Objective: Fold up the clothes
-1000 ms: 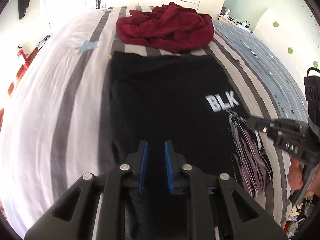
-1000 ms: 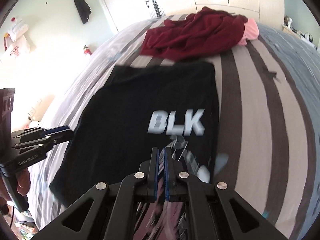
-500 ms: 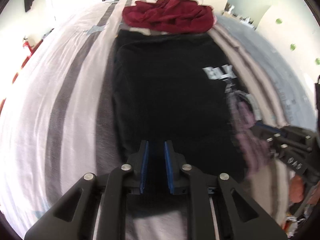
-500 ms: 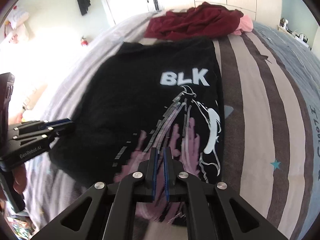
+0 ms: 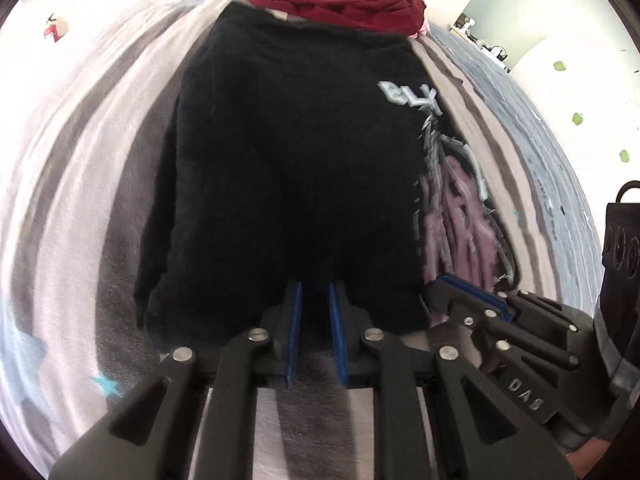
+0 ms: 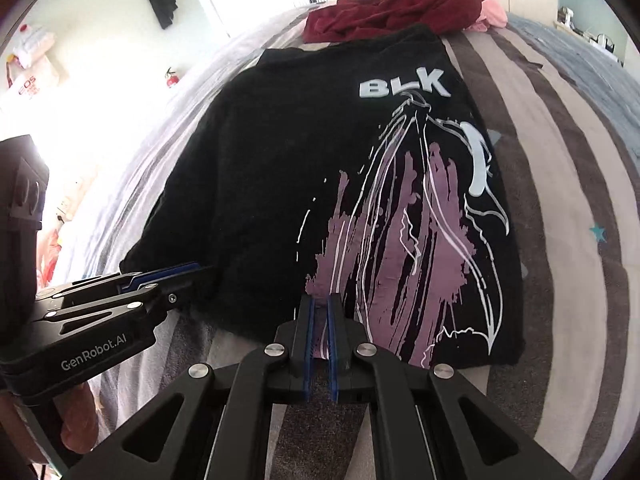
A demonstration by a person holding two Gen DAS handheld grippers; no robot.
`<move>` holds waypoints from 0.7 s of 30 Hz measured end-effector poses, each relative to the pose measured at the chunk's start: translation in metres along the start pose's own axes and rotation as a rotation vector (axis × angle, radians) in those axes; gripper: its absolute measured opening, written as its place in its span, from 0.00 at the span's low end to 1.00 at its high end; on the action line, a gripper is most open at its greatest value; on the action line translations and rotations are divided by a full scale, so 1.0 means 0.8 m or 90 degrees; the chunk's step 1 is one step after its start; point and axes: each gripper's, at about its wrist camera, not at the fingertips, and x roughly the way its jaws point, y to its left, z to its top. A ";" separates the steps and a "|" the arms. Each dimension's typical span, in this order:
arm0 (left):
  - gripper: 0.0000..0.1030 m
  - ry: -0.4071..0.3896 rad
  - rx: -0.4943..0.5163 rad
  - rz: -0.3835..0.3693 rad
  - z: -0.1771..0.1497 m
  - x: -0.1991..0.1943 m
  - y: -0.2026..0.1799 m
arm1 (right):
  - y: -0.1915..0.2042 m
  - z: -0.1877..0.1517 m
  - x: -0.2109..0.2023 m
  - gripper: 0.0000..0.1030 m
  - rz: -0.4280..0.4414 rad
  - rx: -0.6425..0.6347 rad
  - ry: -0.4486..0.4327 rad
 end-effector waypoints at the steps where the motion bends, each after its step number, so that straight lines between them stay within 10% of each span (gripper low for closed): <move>1: 0.13 -0.007 0.007 -0.007 0.001 -0.007 -0.007 | 0.001 0.004 -0.006 0.06 0.002 0.001 -0.007; 13: 0.15 -0.010 0.009 0.006 0.013 0.001 -0.011 | -0.003 0.015 0.013 0.05 0.017 0.006 0.009; 17: 0.15 -0.034 -0.009 0.074 0.019 -0.019 0.026 | -0.033 0.024 -0.007 0.05 -0.018 0.023 -0.011; 21: 0.06 -0.009 -0.062 0.033 0.009 0.005 0.068 | -0.080 0.008 -0.002 0.00 -0.027 0.045 0.002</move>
